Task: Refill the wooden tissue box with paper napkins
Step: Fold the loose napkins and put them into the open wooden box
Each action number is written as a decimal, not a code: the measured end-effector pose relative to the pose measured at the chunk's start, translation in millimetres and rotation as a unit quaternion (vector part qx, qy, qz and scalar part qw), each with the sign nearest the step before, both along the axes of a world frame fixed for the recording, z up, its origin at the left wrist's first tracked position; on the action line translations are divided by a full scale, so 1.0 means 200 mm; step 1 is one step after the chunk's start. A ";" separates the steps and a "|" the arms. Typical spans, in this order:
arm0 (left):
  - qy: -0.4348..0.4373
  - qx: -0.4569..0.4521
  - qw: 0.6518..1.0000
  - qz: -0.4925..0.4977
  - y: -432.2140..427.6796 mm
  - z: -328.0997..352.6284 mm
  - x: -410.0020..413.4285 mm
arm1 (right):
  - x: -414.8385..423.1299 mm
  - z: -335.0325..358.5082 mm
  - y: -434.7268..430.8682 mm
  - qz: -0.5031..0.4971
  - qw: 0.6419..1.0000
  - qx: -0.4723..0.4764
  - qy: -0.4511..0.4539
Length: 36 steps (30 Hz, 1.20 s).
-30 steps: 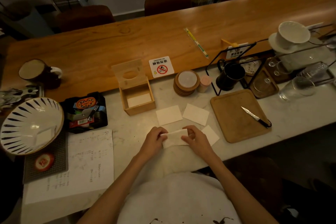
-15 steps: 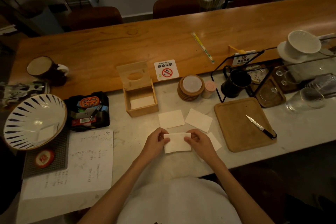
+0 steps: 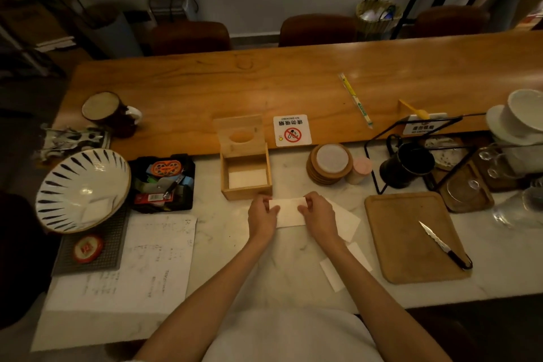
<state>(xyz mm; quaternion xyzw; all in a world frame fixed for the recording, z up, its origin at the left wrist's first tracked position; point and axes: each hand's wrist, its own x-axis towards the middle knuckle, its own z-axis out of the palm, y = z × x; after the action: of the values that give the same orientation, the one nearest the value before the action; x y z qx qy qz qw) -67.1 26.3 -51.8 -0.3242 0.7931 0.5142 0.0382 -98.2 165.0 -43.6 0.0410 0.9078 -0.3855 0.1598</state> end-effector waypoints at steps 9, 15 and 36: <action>-0.018 -0.157 0.976 -0.149 0.02 -0.02 0.02 | -0.01 -0.01 -0.04 0.043 0.991 0.123 0.026; -0.045 -0.229 0.958 -0.166 0.06 0.00 0.02 | -0.04 0.00 -0.05 0.047 0.990 0.130 0.010; 0.056 -0.020 0.962 -0.267 0.24 0.16 -0.10 | 0.13 0.12 0.40 -0.034 0.999 -0.030 0.002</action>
<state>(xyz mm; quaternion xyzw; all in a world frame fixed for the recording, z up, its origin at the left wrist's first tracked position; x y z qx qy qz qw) -87.7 73.6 -18.8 -0.0722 0.8616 0.4869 0.1237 -72.1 244.3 -18.7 0.0662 0.8942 -0.4179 0.1463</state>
